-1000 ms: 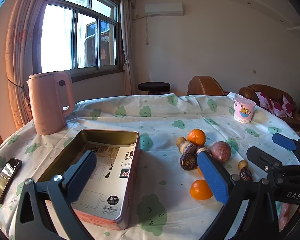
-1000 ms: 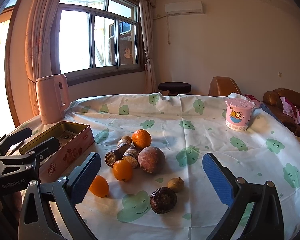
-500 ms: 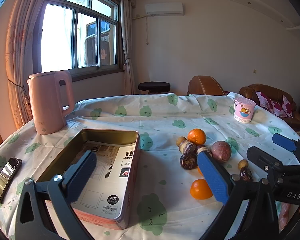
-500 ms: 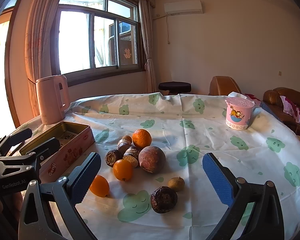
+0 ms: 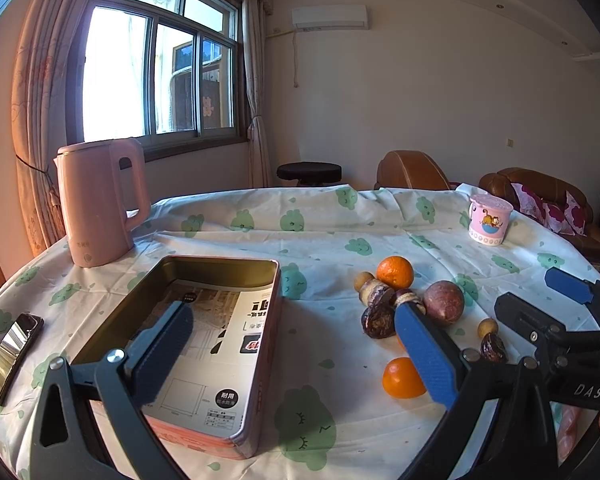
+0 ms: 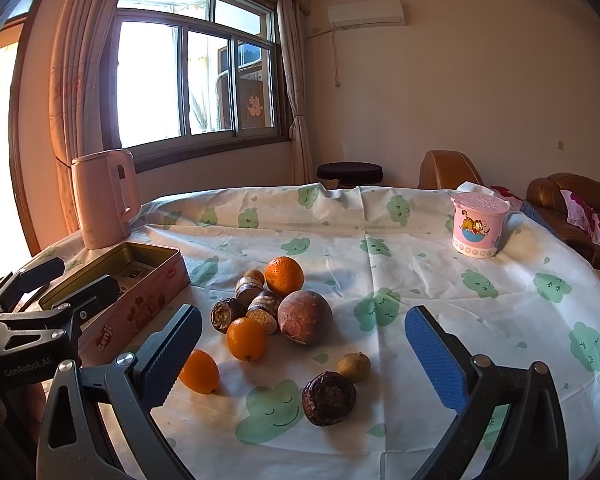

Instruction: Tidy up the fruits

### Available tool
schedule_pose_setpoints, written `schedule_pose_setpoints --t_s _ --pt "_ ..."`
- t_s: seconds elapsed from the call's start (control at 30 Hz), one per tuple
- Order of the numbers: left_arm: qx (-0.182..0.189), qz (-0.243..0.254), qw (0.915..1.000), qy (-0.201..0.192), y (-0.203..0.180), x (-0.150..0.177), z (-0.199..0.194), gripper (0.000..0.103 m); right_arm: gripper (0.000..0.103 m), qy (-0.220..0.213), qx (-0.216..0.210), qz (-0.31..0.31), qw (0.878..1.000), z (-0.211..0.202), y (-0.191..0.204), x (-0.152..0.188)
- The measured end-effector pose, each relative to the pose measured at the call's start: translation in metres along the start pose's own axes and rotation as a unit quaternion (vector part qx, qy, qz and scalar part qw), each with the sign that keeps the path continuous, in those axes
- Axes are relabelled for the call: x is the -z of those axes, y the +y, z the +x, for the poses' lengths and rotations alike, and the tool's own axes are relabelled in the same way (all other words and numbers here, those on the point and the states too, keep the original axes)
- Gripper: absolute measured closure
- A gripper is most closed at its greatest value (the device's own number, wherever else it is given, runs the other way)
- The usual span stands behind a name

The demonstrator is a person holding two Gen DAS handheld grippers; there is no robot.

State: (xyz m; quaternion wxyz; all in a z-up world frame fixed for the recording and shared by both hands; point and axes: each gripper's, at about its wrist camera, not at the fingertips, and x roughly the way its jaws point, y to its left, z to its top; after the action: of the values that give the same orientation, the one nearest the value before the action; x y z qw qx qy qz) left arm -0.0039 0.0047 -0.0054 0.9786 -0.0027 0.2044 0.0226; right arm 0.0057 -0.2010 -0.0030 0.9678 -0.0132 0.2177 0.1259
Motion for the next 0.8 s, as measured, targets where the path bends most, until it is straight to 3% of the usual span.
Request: schedule_pose_setpoints --t_s 0.43,0.8 --pt "0.002 -0.001 1.0000 0.004 0.000 0.003 0.000 0.000 0.001 0.003 0.003 0.000 1.000 0.003 -0.001 -0.001" --pt "0.023 -0.002 0.9993 0.028 -0.006 0.009 0.011 0.000 0.001 0.031 0.018 -0.004 0.999 0.012 -0.010 0.012"
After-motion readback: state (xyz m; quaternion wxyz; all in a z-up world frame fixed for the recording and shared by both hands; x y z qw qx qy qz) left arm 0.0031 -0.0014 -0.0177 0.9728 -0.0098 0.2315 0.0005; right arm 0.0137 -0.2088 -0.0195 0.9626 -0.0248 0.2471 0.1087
